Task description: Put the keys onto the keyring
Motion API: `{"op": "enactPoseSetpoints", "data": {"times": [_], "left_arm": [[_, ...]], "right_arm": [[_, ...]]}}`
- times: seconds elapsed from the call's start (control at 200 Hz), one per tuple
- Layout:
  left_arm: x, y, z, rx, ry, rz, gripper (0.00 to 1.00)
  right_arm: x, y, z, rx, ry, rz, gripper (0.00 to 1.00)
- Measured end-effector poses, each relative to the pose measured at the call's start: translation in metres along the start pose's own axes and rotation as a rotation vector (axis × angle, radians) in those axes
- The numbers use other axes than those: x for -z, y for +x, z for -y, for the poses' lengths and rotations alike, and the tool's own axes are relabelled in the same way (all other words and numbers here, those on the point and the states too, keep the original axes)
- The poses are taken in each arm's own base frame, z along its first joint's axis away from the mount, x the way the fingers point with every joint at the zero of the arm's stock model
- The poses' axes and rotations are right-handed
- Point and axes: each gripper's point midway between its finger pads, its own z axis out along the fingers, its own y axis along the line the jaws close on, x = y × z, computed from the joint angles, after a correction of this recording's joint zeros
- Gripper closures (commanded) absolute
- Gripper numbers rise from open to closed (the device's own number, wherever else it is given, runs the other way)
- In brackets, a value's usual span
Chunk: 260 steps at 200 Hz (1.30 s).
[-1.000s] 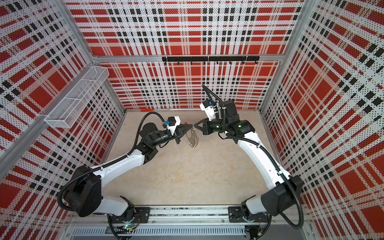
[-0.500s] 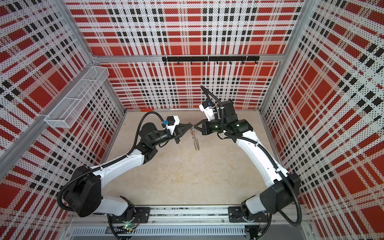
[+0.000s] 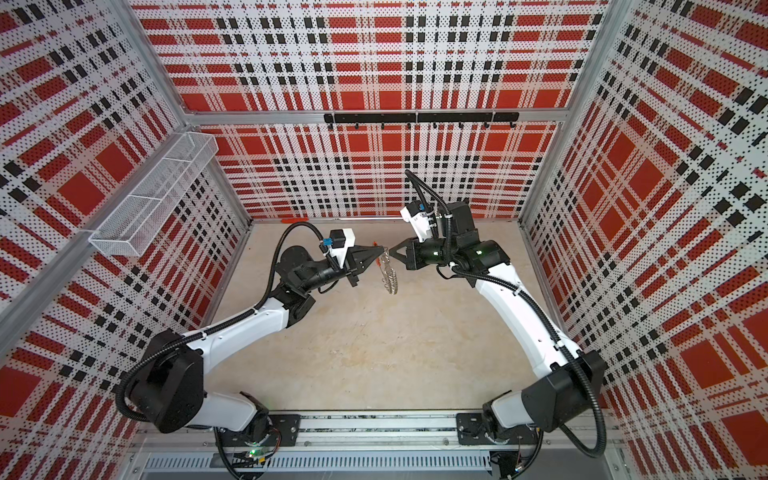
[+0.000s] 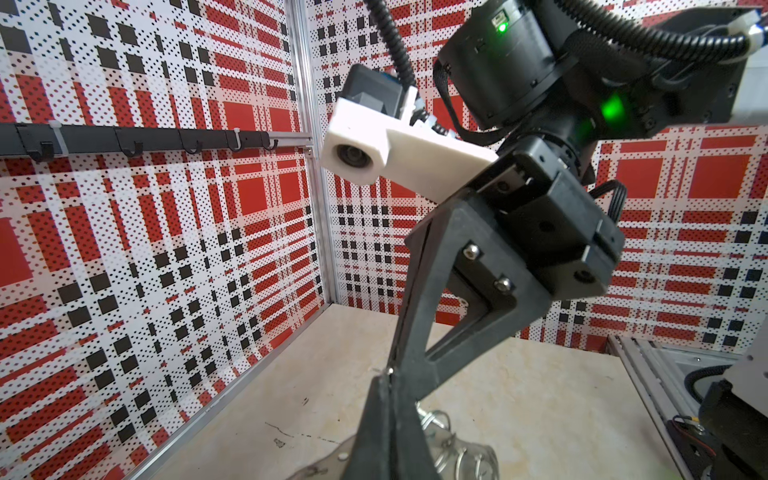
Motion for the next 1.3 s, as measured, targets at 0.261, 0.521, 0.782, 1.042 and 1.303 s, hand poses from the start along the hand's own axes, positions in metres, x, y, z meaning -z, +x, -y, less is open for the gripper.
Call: {"op": "enactPoseSetpoints", "data": {"times": [0.261, 0.521, 0.782, 1.042, 1.303], "left_arm": [[-0.001, -0.011, 0.003, 0.022, 0.027, 0.057, 1.00], [0.000, -0.029, 0.006, 0.065, 0.046, 0.130, 1.00], [-0.006, -0.026, -0.006, 0.295, 0.055, 0.166, 1.00], [-0.003, -0.041, -0.016, 0.391, 0.017, 0.248, 1.00], [0.005, -0.065, -0.015, 0.425, 0.033, 0.355, 1.00]], "right_arm": [[0.009, -0.007, -0.007, 0.001, -0.017, 0.034, 0.72], [0.036, -0.024, -0.007, 0.030, 0.049, 0.140, 0.64], [0.058, -0.053, -0.036, 0.162, -0.028, 0.298, 0.66], [0.031, -0.052, -0.027, 0.163, -0.118, 0.314, 0.68], [0.026, -0.052, -0.032, 0.154, -0.196, 0.340, 0.67]]}}
